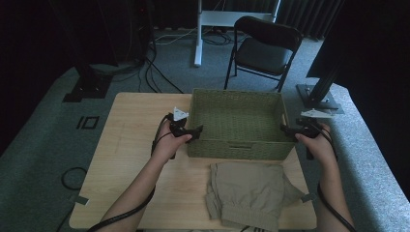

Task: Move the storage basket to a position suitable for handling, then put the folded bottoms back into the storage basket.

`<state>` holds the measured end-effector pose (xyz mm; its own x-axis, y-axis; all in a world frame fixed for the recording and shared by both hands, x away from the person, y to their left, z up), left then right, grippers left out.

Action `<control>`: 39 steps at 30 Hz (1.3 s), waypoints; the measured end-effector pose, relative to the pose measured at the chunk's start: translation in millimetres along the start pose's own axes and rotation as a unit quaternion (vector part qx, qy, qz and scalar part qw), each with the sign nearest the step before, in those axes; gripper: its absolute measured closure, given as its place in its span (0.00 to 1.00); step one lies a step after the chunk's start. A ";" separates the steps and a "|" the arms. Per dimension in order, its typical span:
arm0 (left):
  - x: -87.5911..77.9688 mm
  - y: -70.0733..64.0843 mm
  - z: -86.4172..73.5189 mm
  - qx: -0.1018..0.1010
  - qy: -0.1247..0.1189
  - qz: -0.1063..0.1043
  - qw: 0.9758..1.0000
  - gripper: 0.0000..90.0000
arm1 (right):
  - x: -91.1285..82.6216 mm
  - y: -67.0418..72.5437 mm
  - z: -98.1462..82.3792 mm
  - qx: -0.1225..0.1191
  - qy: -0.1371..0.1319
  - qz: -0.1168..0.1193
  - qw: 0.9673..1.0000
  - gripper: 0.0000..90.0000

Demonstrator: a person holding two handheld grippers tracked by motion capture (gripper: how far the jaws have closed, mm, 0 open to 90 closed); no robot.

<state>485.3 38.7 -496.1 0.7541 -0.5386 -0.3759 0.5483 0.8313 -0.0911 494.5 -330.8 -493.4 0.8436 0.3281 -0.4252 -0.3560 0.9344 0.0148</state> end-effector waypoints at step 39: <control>-43.9 -91.5 4.7 0.057 -0.042 -0.118 0.991 0.21 | -59.7 88.9 1.0 -0.021 -0.082 0.099 0.991 0.16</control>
Point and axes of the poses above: each handheld gripper's, and its own axes: x roughly forward along the jaws, z roughly out of its top, y roughly to its left, the point moved 10 cm from there along x, roughly forward along the jaws, and after that the axes turned 9 degrees about -y, right-handed, at the moved point
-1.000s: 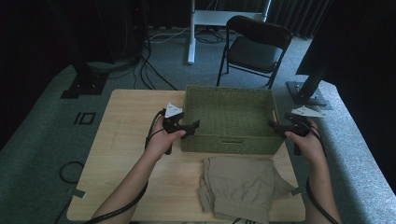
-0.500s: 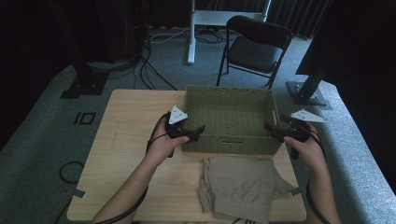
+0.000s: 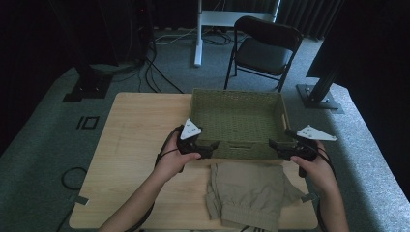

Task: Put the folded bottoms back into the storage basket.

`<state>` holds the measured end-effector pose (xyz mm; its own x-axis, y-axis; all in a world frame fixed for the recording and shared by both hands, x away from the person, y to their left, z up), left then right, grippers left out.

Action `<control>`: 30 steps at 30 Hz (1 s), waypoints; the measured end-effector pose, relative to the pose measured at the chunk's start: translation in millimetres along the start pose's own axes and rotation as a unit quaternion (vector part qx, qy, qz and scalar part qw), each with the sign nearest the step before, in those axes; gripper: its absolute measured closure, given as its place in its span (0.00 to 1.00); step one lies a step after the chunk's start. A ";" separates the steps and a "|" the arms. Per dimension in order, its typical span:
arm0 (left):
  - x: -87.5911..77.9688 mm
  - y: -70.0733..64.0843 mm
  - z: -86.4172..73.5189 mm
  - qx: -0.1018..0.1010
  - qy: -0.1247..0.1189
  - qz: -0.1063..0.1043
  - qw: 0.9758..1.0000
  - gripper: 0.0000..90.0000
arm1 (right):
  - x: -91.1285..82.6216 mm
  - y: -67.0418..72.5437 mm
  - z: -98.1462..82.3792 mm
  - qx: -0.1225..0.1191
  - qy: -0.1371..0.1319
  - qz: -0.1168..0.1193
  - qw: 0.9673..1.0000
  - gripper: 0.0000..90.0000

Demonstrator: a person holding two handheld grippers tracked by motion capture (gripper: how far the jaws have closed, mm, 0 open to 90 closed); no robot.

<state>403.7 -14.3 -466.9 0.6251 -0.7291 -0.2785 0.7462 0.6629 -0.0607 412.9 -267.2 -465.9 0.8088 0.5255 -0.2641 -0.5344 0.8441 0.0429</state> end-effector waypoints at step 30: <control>15.5 -51.9 -102.4 -0.010 0.093 -0.032 0.995 0.21 | -24.4 17.1 -113.1 0.006 0.078 -0.013 0.997 0.13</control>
Point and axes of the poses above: each handheld gripper's, and its own axes: x roughly forward along the jaws, z roughly out of its top, y roughly to its left, the point moved 10 cm from there along x, roughly forward along the jaws, and after that the axes turned 9 degrees about -y, right-handed, at the moved point
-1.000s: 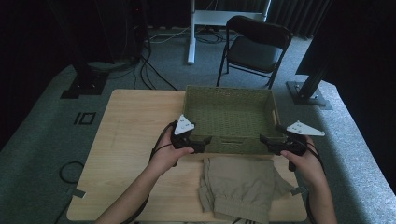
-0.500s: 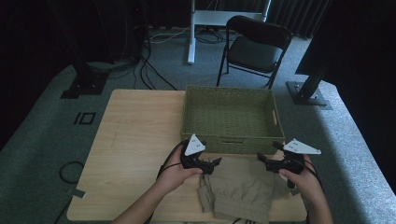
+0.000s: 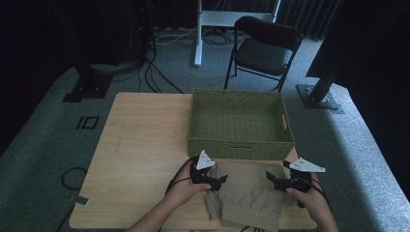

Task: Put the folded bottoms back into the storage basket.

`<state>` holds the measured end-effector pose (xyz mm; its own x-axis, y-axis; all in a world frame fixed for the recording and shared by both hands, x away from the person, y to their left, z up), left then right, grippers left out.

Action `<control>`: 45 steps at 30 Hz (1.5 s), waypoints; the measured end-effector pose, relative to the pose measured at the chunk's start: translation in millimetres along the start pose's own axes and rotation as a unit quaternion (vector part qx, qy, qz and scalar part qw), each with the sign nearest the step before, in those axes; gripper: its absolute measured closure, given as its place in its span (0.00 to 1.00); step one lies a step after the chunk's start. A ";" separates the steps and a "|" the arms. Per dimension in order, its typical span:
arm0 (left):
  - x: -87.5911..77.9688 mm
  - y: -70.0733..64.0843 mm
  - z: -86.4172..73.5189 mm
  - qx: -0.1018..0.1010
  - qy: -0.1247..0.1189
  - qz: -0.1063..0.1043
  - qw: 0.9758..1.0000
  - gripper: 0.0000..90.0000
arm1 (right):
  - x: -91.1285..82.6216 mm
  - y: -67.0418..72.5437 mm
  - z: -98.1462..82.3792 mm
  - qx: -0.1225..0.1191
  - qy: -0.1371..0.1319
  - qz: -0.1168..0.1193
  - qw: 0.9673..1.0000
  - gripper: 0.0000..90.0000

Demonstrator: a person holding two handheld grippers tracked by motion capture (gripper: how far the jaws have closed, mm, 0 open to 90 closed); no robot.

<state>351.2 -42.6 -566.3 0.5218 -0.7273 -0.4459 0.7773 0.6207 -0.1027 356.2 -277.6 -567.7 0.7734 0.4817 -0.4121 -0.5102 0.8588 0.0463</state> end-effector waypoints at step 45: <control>46.8 -2.3 -37.8 -0.009 0.060 0.033 0.998 0.19 | 14.7 -4.8 -53.5 0.009 0.071 -0.035 0.997 0.29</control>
Point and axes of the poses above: each handheld gripper's, and its own axes: x roughly forward along the jaws, z roughly out of its top, y roughly to its left, the point moved 10 cm from there along x, roughly forward along the jaws, and after that the axes turned 9 degrees about -y, right-handed, at the moved point
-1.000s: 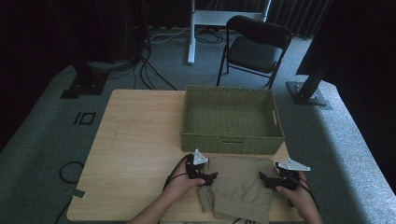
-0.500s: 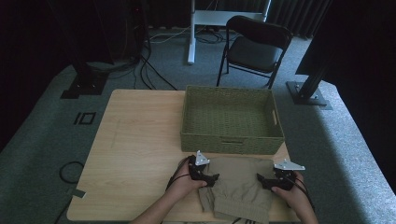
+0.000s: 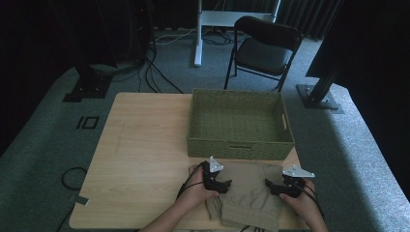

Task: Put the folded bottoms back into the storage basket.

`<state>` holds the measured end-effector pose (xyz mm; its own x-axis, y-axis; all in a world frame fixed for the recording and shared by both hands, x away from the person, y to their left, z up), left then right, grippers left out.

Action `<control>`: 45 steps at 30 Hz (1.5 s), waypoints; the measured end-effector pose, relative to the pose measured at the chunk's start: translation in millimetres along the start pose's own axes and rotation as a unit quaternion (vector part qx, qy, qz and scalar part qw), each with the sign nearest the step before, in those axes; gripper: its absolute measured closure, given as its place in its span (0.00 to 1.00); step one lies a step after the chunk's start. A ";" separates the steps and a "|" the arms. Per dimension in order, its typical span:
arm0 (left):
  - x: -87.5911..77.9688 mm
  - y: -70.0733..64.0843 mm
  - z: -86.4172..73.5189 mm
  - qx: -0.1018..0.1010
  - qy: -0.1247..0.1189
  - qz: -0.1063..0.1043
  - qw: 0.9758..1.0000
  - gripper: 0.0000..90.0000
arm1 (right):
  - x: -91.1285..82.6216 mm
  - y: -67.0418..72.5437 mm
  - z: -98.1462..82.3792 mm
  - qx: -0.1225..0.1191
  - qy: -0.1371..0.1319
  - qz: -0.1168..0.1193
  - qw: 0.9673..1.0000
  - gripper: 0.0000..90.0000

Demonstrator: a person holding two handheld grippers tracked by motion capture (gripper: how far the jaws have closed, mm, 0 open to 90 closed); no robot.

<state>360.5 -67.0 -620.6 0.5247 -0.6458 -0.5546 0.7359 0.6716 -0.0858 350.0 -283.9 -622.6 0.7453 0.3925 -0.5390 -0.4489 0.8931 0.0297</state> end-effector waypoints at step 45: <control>-45.8 -14.8 70.4 0.017 -0.082 -0.086 0.993 0.89 | -47.8 33.3 75.5 0.029 -0.071 0.055 0.996 0.94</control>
<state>355.7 -72.9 -535.6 0.4500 -0.8024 -0.3921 0.8332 0.5352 -0.1390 336.6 -256.3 -532.3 0.7573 0.5117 -0.4059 -0.5055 0.8527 0.1318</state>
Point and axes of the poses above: each handheld gripper's, and its own axes: x roughly forward along the jaws, z roughly out of its top, y roughly to its left, the point moved 10 cm from there along x, roughly forward along the jaws, and after that the axes turned 9 degrees about -y, right-handed, at the moved point
